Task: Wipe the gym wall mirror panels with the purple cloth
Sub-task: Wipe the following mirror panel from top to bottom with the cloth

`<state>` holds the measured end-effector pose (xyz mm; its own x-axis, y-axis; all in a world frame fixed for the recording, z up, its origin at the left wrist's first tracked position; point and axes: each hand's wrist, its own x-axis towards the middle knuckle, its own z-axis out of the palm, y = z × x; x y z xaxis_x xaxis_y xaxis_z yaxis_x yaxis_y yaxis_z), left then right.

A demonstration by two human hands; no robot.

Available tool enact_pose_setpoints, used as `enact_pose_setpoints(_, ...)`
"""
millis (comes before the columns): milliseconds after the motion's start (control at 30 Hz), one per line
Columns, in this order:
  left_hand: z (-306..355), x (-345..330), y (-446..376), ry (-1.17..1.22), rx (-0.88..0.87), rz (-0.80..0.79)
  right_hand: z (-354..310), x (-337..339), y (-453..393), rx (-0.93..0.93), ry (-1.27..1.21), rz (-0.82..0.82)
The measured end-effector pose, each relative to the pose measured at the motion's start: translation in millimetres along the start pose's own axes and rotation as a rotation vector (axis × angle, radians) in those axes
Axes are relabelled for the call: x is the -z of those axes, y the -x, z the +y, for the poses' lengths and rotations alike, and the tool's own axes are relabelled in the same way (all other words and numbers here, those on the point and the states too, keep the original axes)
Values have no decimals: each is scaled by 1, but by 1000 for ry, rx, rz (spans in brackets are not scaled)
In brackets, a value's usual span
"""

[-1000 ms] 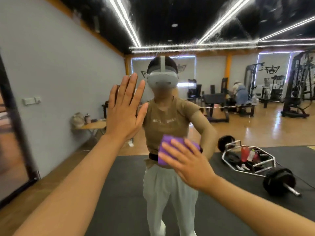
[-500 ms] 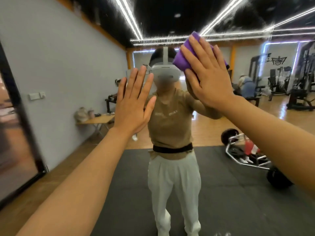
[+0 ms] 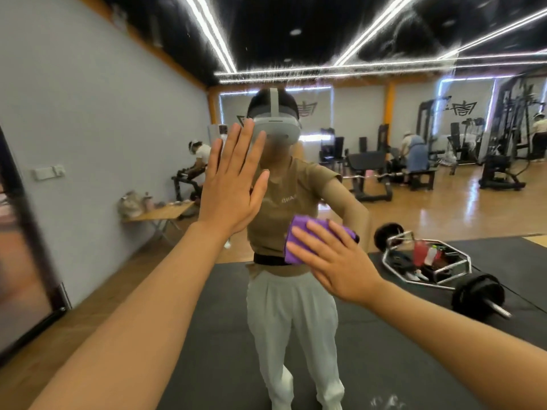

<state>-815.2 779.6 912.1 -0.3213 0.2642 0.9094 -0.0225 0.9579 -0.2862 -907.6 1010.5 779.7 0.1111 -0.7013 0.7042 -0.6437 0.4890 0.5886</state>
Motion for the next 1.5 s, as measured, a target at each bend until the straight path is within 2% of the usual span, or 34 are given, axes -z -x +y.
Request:
enact_pose_setpoints(100,-2,1,0,3,-2,-21,-8,-7,23,127,55,-74)
enact_pose_setpoints(233,-7,4,1,10,-26,-45,22,4,10,368,53,-177)
enact_pose_setpoints(300,-9,4,2,5,-42,-44,43,15,-16,384,31,-181)
enact_pose_setpoints(533,-17,9,8,2,-53,-29,90,60,-136,-172,-2,139)
enact_pose_setpoints(700,-43,15,26,-108,-66,-17,50,42,-139,-437,-60,269)
enact_pose_setpoints(733,-49,15,29,-111,-67,-21,33,33,-128,-408,-56,250)
enact_pose_setpoints(900,-62,16,40,-91,-65,-21,-44,-14,-30,-19,32,-3)
enact_pose_setpoints(967,-63,14,42,-87,-65,-19,-60,-22,-5,34,68,-71)
enact_pose_setpoints(1067,-63,11,41,-99,-77,-6,-59,-22,2,98,66,-99)
enact_pose_setpoints(1200,-62,11,42,-124,-80,5,-28,-9,-13,282,61,-178)
enact_pose_setpoints(1367,-64,13,43,-114,-105,-7,-1,9,-55,209,19,-146)
enact_pose_setpoints(1500,-64,19,42,-31,-92,-54,36,39,-132,-21,2,-2)
